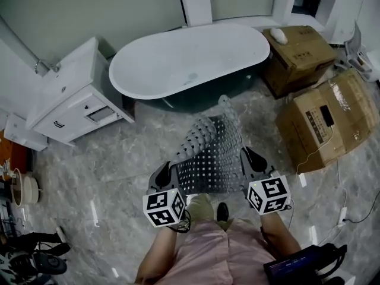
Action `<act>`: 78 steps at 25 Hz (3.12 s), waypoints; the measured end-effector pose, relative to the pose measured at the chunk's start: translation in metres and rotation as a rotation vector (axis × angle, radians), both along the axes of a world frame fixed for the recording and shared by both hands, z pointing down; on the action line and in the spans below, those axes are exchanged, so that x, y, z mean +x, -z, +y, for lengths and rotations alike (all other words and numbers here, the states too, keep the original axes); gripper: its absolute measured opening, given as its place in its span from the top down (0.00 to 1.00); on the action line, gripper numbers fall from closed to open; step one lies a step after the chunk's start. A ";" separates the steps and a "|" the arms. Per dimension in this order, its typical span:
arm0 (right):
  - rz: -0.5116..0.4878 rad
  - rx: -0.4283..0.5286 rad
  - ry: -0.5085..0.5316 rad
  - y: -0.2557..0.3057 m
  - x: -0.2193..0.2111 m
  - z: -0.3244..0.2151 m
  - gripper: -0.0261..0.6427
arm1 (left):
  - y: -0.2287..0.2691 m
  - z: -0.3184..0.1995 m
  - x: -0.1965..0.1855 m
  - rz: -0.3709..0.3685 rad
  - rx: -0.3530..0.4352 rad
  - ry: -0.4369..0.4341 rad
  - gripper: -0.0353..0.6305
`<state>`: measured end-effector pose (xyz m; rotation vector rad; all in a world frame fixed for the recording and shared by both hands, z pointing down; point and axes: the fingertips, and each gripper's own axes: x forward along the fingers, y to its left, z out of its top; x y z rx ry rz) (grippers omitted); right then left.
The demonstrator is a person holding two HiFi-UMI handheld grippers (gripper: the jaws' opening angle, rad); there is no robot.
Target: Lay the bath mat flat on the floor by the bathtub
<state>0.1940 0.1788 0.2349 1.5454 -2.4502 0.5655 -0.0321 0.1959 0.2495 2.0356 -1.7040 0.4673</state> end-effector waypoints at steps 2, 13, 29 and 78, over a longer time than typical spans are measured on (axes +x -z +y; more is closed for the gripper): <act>0.008 -0.020 0.006 -0.011 -0.008 -0.012 0.91 | -0.013 -0.010 -0.009 0.006 -0.025 0.009 0.89; 0.028 -0.105 0.039 -0.044 -0.065 -0.108 0.91 | -0.044 -0.090 -0.062 0.021 -0.106 0.029 0.89; 0.017 0.003 0.014 -0.009 -0.109 -0.209 0.91 | -0.010 -0.196 -0.117 0.023 -0.010 0.038 0.89; -0.054 0.039 0.201 0.000 -0.101 -0.339 0.91 | 0.006 -0.272 -0.129 -0.011 0.006 0.306 0.89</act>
